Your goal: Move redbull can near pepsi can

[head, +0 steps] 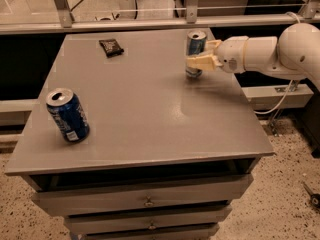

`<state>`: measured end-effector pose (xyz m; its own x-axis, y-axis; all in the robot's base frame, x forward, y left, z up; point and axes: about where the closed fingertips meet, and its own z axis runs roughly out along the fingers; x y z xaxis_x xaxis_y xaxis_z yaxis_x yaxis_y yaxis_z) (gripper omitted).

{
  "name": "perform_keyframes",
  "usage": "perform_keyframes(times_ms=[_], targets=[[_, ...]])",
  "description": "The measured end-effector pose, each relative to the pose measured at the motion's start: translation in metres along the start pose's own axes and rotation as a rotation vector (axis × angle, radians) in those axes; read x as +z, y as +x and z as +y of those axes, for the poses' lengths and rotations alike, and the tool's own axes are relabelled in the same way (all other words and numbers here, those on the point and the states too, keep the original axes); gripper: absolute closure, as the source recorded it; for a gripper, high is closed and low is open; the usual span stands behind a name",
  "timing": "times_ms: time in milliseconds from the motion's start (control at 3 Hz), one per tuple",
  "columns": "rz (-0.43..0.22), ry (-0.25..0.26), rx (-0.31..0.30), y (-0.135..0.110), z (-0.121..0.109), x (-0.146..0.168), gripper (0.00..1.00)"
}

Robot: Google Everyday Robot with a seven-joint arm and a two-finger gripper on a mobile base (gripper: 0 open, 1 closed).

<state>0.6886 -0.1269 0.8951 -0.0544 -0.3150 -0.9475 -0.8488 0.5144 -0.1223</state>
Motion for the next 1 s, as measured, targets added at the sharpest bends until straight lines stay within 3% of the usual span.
perform_keyframes(times_ms=[667,1000], targets=[[-0.104,-0.216,0.090,-0.041,0.103,0.066,1.00],[-0.115,-0.320,0.127,-0.063,0.147,0.083,1.00]])
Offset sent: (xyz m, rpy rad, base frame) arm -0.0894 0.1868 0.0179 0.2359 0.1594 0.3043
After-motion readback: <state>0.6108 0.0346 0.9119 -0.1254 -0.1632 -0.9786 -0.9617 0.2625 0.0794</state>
